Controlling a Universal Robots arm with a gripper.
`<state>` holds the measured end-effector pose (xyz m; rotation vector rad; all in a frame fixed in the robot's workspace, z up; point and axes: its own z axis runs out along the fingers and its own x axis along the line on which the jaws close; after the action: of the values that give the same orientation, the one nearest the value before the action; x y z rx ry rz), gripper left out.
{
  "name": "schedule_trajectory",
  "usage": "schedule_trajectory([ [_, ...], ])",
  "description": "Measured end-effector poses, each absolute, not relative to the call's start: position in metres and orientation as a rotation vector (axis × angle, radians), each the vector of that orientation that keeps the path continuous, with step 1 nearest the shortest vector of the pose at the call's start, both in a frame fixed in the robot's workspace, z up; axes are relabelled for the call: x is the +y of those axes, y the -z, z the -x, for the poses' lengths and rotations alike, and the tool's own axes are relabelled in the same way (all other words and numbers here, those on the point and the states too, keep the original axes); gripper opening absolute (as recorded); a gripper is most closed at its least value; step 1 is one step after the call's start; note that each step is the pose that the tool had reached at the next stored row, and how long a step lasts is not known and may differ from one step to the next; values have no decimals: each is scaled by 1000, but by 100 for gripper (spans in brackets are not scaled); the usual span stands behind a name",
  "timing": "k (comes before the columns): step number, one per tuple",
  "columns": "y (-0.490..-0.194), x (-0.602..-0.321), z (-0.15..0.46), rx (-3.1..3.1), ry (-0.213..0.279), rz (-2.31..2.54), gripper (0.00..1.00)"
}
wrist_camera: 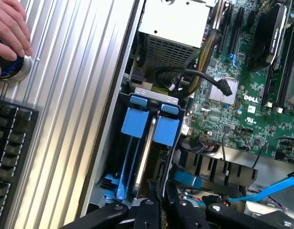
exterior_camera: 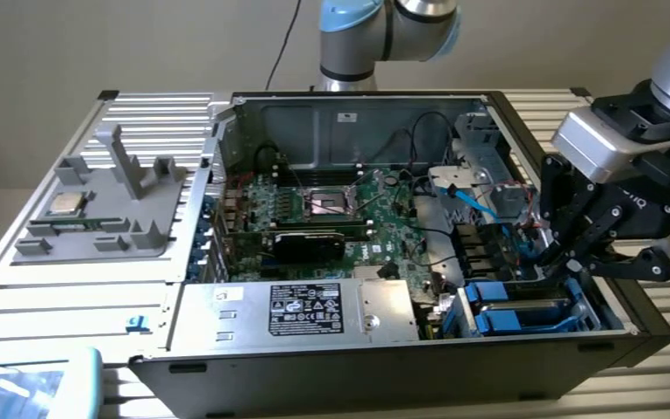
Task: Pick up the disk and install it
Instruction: 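Insert the first disk wire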
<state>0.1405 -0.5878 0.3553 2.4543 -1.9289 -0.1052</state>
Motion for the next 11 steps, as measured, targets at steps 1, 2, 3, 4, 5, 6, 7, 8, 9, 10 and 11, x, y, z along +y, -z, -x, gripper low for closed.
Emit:
schedule_trajectory([
  [1, -355, -586, -139, -1927, 100, -2451, 16],
  [2, -355, -584, -137, -1924, 94, -2447, 16],
  [3, -355, -583, -136, -1922, 89, -2443, 16],
  [4, -355, -583, -136, -1927, 88, -2439, 16],
  [5, -355, -583, -136, -1940, 88, -2429, 16],
  [6, -355, -583, -136, -1954, 89, -2418, 16],
  [7, -355, -583, -136, -1973, 89, -2403, 16],
  [8, -355, -583, -136, -1993, 89, -2387, 16],
  [9, -355, -583, -136, -2012, 90, -2372, 16],
  [10, -354, -583, -136, -2031, 90, -2356, 16],
  [11, -354, -583, -136, -2049, 91, -2341, 16],
])
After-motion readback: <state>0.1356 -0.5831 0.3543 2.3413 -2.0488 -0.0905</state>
